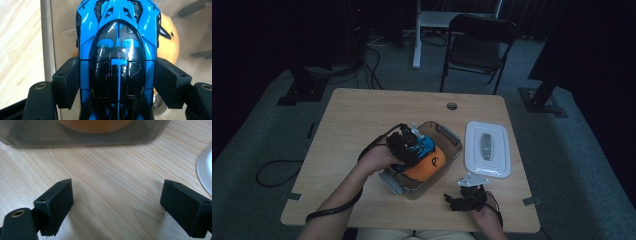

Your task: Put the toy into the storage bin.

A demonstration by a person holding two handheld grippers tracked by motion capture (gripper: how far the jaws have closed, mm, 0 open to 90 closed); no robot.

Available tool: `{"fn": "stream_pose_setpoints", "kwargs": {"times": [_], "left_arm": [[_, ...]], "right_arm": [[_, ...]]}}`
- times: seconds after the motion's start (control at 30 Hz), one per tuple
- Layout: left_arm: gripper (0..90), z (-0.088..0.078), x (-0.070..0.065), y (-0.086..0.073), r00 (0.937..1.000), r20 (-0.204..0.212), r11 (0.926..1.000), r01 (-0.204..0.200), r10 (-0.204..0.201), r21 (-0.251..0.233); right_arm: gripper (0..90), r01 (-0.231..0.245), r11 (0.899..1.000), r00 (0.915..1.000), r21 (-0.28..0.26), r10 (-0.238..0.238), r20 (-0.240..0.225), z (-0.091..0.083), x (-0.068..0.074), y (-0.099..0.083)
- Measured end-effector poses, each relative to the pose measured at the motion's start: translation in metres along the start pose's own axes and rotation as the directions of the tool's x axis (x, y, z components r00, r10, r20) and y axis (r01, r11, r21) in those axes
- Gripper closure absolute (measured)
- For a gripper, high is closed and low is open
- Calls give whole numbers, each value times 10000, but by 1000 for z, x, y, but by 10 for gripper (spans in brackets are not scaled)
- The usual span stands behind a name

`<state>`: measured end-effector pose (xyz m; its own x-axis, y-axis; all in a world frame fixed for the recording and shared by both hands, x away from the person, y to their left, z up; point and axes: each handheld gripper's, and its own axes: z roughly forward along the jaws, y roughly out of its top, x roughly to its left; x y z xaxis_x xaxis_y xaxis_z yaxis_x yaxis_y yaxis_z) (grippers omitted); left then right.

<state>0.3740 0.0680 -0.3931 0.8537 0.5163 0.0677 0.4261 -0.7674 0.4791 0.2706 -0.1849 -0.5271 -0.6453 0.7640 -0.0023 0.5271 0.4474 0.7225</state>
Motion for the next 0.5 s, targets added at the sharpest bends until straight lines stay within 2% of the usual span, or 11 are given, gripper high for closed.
{"fn": "stream_pose_setpoints", "kwargs": {"times": [0.07,0.23,0.33,0.37,0.43,0.5], "left_arm": [[283,1,1,0,9999,14,9999,119,-119,-42],[253,-1,4,0,9999,131,9997,-31,34,-231],[162,-9,5,1,9995,331,9986,3,14,-520],[115,-12,5,1,9997,253,9982,25,-10,-600],[94,-16,5,0,9998,152,9977,-78,89,-679],[25,-20,7,-2,9993,344,9972,-107,133,-742]], "right_arm": [[108,-2,10000,10000,3,2,-6,0,0,0],[108,-19,10000,10000,20,19,-41,0,0,0],[108,-13,10000,10000,16,13,-42,0,0,0],[108,-19,10000,10000,18,19,-48,0,0,0],[108,-15,10000,10000,21,16,-51,0,0,0],[108,-2,10000,10000,11,2,-36,0,0,0]]}}
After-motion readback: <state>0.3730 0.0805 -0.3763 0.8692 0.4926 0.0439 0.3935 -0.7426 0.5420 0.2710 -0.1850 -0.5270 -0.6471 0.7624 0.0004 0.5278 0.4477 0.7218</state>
